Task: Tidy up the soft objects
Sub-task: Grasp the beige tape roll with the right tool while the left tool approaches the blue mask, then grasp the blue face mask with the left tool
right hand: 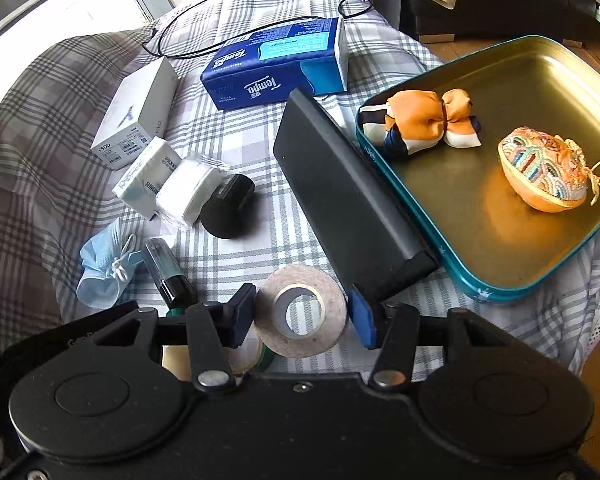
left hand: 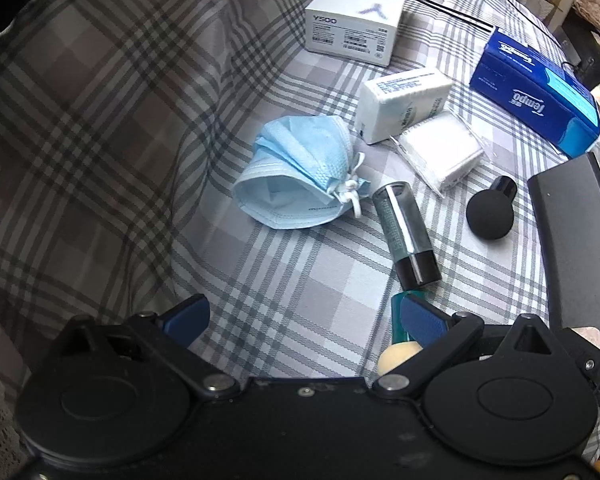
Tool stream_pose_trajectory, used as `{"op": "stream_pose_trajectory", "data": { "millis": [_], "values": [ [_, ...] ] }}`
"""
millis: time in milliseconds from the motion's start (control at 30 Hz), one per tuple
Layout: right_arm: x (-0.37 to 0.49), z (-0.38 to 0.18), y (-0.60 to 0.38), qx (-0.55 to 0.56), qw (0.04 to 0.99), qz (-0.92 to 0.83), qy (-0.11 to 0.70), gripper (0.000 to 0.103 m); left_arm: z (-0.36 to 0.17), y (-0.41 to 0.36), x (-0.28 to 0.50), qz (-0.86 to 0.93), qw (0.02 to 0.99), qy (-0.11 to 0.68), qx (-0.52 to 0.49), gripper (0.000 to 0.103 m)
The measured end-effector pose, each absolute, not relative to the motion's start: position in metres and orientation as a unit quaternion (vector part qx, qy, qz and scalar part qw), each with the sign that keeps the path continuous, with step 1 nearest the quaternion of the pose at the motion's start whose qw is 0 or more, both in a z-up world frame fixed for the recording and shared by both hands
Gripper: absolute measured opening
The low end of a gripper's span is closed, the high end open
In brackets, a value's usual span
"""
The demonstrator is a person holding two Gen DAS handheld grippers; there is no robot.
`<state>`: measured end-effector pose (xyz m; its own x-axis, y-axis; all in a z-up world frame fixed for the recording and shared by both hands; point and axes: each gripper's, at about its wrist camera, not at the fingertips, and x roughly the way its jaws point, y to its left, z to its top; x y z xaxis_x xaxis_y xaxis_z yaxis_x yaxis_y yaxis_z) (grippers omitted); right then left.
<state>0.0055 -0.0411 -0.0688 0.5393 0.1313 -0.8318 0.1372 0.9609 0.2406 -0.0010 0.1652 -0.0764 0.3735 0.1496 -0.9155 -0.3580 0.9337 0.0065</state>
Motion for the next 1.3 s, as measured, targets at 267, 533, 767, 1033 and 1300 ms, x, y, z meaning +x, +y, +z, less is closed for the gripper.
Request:
{"op": "stream_pose_trajectory", "data": {
  "millis": [267, 533, 767, 1033, 1300],
  "values": [
    [-0.012, -0.076, -0.052, 0.156, 0.855, 0.006, 0.494, 0.051, -0.091, 0.156, 0.008, 0.142, 0.815, 0.554, -0.093, 0.102],
    [-0.017, -0.075, -0.057, 0.179, 0.853, 0.023, 0.489, 0.051, -0.077, 0.146, 0.033, 0.130, 0.831, 0.537, -0.065, 0.102],
    [-0.021, -0.074, -0.056, 0.184, 0.854, 0.035, 0.485, 0.051, -0.061, 0.180, 0.041, 0.183, 0.831, 0.517, -0.092, 0.102],
    [-0.024, -0.074, -0.053, 0.192, 0.849, 0.058, 0.489, 0.051, -0.058, 0.206, 0.071, 0.235, 0.820, 0.510, -0.109, 0.102],
    [-0.024, -0.077, -0.059, 0.199, 0.847, 0.047, 0.491, 0.051, -0.074, 0.207, 0.093, 0.244, 0.818, 0.507, -0.122, 0.102]
  ]
}}
